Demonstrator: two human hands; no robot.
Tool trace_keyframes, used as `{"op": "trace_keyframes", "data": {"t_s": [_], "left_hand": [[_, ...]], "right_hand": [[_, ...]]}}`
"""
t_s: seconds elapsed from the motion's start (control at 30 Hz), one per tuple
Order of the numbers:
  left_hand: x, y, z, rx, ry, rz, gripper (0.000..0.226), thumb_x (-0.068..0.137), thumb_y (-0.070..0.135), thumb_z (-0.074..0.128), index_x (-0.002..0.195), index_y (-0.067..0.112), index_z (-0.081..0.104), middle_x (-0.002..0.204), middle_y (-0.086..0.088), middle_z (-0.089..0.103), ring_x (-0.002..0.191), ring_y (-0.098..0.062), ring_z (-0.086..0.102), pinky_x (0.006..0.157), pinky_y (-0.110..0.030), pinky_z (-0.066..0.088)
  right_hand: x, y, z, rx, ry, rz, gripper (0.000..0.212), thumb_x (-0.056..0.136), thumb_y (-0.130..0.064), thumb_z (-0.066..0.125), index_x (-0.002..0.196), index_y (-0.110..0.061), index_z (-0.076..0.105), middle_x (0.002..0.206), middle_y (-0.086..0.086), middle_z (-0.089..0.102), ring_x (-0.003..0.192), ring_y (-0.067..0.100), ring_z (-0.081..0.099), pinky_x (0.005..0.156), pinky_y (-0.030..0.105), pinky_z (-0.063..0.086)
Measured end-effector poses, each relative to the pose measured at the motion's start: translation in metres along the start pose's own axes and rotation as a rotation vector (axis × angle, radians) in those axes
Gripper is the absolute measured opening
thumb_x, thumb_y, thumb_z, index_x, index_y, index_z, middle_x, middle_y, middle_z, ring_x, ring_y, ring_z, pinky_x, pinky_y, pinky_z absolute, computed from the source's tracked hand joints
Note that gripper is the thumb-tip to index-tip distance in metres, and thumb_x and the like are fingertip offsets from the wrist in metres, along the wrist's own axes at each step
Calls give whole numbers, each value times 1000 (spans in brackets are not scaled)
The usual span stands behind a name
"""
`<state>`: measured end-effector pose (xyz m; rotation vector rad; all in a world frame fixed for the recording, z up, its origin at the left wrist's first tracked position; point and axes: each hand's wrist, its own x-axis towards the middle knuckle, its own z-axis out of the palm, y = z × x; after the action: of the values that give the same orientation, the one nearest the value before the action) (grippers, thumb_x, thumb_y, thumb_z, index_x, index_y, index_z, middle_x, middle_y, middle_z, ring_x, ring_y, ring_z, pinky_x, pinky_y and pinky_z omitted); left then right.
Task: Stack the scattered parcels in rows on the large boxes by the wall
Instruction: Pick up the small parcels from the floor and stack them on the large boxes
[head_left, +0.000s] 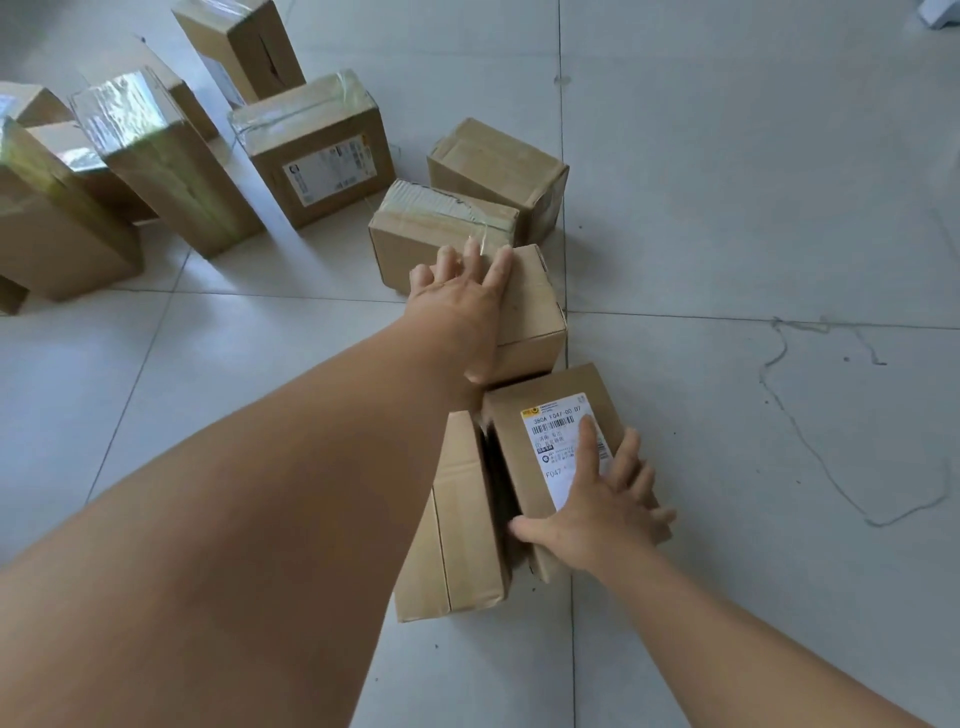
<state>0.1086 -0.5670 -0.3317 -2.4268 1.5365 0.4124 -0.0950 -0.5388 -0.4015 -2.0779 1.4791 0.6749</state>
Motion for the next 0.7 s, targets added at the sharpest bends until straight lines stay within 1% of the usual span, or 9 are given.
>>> {"op": "trace_keyframes", "data": {"t_s": [0.07, 0.1, 0.2, 0.27, 0.33, 0.4, 0.5, 0.6, 0.7], "left_hand": [[-5, -2, 5, -19, 59, 0, 132, 57, 34, 82, 150, 25, -10, 147, -6, 19, 133, -31, 18, 107, -43, 21], [-9, -4, 8, -59, 103, -1, 131, 55, 37, 82, 150, 26, -8, 143, -5, 22, 130, -31, 20, 109, -44, 19], [-24, -14, 8, -245, 189, -33, 132, 56, 46, 81, 151, 25, -9, 146, -7, 19, 135, -32, 18, 116, -46, 14], [-41, -22, -2, -325, 228, -46, 134, 57, 52, 81, 151, 24, -10, 150, -8, 14, 138, -31, 17, 117, -44, 15], [-63, -32, -18, -408, 270, -80, 135, 57, 52, 82, 152, 24, -10, 152, -7, 12, 138, -29, 17, 115, -41, 18], [-89, -46, -35, -523, 290, -174, 138, 56, 52, 83, 151, 24, -12, 153, -5, 11, 139, -27, 17, 115, -39, 19], [-133, -67, -61, -746, 294, -383, 139, 55, 50, 82, 150, 26, -17, 153, -2, 10, 139, -25, 17, 116, -41, 22], [-179, -87, -86, -881, 319, -542, 136, 58, 48, 81, 150, 27, -17, 152, 0, 9, 139, -25, 17, 115, -43, 24], [-228, -107, -109, -933, 361, -622, 135, 59, 46, 81, 149, 30, -18, 153, 3, 5, 141, -25, 17, 115, -45, 25]], "right_hand": [[-3, 0, -5, 35, -8, 17, 139, 51, -76, 68, 142, -36, -29, 150, 12, -26, 139, 36, 4, 106, 61, 23], [-5, 0, -9, 49, -12, 30, 139, 51, -76, 68, 143, -36, -28, 151, 11, -25, 140, 37, 4, 107, 61, 22], [-15, -2, -22, 112, 14, 79, 137, 52, -76, 70, 144, -35, -22, 152, 8, -24, 141, 38, 3, 109, 63, 21], [-28, -8, -33, 147, 36, 97, 136, 51, -76, 71, 144, -36, -20, 152, 7, -23, 142, 39, 3, 109, 63, 21], [-45, -17, -46, 157, 57, 106, 136, 49, -78, 70, 143, -37, -19, 151, 6, -18, 140, 38, 7, 106, 61, 26], [-66, -27, -61, 170, 83, 110, 135, 45, -80, 69, 141, -38, -16, 150, 6, -11, 137, 36, 13, 104, 58, 29], [-104, -47, -87, 191, 107, 109, 132, 42, -82, 65, 140, -38, -12, 147, 8, -2, 132, 35, 19, 102, 56, 31], [-146, -70, -117, 201, 111, 84, 131, 43, -80, 64, 141, -38, -12, 146, 8, -1, 131, 35, 20, 101, 55, 31], [-188, -98, -146, 191, 98, 41, 131, 46, -79, 65, 142, -38, -14, 145, 8, -3, 129, 35, 21, 99, 53, 32]]}}
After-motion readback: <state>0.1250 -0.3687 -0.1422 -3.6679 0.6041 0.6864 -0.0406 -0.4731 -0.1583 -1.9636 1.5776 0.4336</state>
